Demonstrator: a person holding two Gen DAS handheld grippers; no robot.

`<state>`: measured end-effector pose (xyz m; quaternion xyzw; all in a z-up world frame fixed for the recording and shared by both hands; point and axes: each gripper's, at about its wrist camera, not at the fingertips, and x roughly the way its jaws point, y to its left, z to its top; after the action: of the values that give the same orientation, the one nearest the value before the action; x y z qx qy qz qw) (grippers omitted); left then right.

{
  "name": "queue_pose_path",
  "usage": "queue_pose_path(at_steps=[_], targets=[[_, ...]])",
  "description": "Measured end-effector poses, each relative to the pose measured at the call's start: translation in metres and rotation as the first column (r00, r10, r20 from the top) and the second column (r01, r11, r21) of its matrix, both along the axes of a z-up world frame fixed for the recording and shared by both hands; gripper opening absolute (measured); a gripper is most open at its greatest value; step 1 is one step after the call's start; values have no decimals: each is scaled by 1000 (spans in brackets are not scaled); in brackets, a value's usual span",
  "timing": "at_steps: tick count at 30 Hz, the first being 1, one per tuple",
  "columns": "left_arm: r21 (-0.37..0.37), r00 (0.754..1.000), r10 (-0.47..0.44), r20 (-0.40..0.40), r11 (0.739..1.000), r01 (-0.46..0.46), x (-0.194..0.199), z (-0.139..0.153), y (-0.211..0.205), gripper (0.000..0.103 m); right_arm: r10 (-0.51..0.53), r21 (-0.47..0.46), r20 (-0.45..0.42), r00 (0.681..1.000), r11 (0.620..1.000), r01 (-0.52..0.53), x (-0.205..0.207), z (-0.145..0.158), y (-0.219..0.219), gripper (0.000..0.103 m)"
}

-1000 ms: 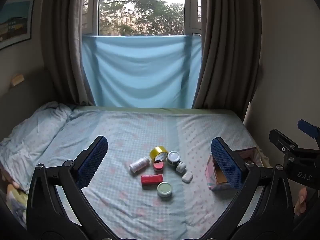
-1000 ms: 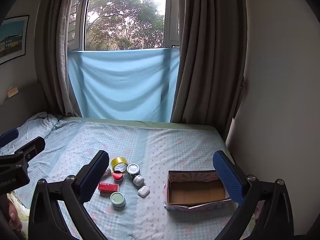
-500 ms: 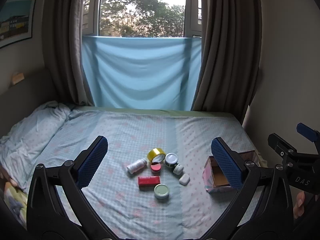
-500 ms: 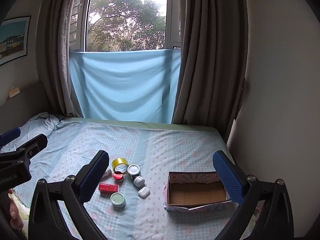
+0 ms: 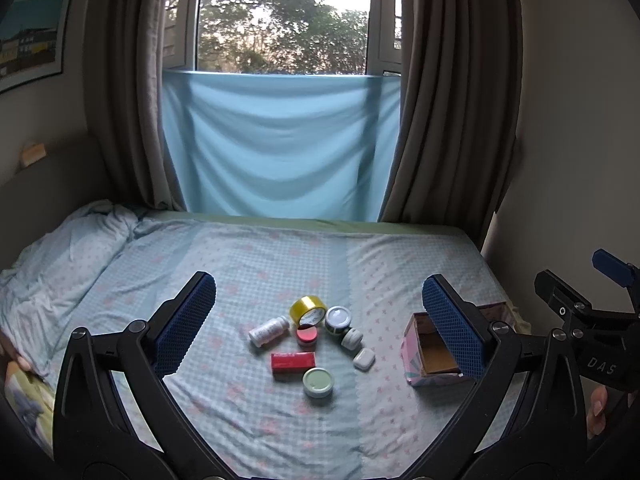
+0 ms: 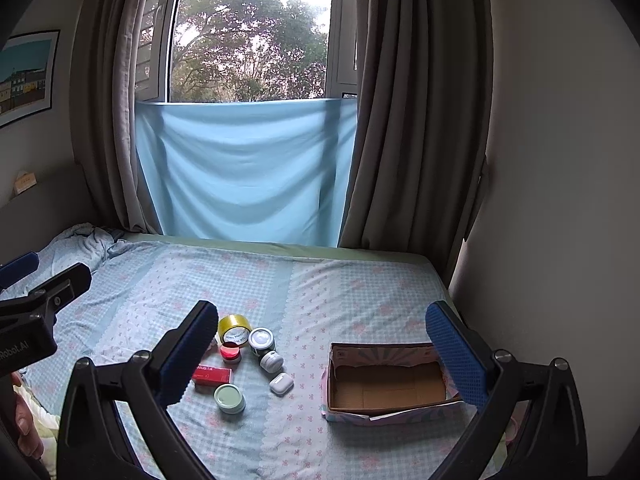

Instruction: Organize rigid objects

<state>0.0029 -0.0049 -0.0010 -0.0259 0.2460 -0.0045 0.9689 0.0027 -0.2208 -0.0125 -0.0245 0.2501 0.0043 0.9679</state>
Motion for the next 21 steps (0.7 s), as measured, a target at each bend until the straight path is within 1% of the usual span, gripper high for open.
queue_pose_path(at_steps=[8,9,15,21], targets=[[3,1000,0,1,1000,0,-1,-1,-1,102,22,5,15,1000,1000,-22,2,5,-6,103],[2,1000,0,1,1000,0,-2,-1,-1,102,21,2,17,1000,1000,-21,-4,0,2,103],[6,1000,-3,4,1000,3,-2,1,-1,102,20,7,18,1000,1000,-20,-3,2,-2,103],[11,1000,-7,7,1000,7,-3,1,-2,102,11,11,22,1000,1000,-11,-6,0,3,103]])
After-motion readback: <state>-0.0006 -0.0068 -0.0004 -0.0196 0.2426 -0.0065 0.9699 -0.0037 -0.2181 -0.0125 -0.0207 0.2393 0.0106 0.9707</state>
